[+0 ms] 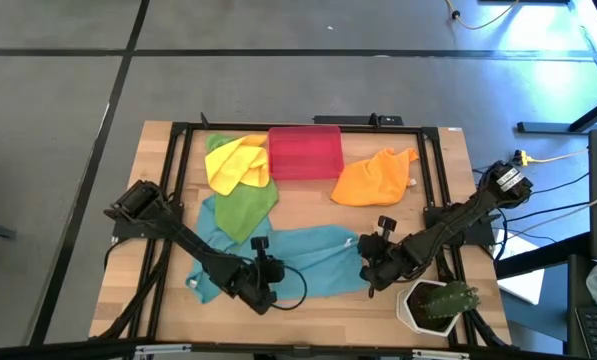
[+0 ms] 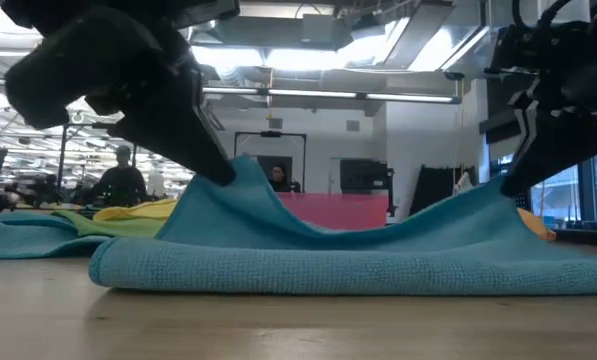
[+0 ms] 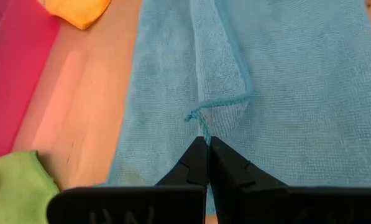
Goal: Roll microfiber towels into tight, uniform cylinder then place into a basket
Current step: Fold the right blue microfiber towel
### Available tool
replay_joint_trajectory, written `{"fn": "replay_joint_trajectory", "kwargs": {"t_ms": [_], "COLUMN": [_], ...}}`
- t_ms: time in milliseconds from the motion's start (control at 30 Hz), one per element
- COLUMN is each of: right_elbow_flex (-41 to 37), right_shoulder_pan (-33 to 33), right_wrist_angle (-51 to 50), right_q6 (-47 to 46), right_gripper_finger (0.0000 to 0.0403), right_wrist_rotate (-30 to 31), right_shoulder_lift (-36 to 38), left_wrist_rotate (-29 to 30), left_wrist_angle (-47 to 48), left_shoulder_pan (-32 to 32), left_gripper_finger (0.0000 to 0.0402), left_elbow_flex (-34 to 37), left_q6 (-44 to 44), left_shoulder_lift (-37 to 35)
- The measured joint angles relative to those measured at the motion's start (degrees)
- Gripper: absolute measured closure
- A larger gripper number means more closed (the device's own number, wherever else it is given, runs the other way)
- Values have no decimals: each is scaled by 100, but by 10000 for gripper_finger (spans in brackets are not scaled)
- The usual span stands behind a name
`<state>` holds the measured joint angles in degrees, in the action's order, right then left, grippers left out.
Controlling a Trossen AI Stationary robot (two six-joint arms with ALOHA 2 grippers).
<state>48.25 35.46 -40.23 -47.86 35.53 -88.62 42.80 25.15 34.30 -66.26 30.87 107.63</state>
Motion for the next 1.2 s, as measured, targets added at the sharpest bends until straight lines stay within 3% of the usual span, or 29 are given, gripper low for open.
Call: {"fn": "replay_joint_trajectory", "kwargs": {"t_ms": [600,1200], "right_elbow_flex": [4,4], "right_shoulder_pan": [-449,-886], "right_wrist_angle": [2,205], "right_q6": [-152,-317], "right_gripper_finger": [397,394], "right_wrist_rotate": [28,241], "right_shoulder_lift": [-32,-775], "left_wrist_rotate": [114,469], "left_wrist_angle": [136,293], "left_shoulder_pan": [-368,-406], "left_gripper_finger": [402,393], "left_elbow_flex": [313,317], "left_q6": [313,394], "left_shoulder_lift": [0,0]}}
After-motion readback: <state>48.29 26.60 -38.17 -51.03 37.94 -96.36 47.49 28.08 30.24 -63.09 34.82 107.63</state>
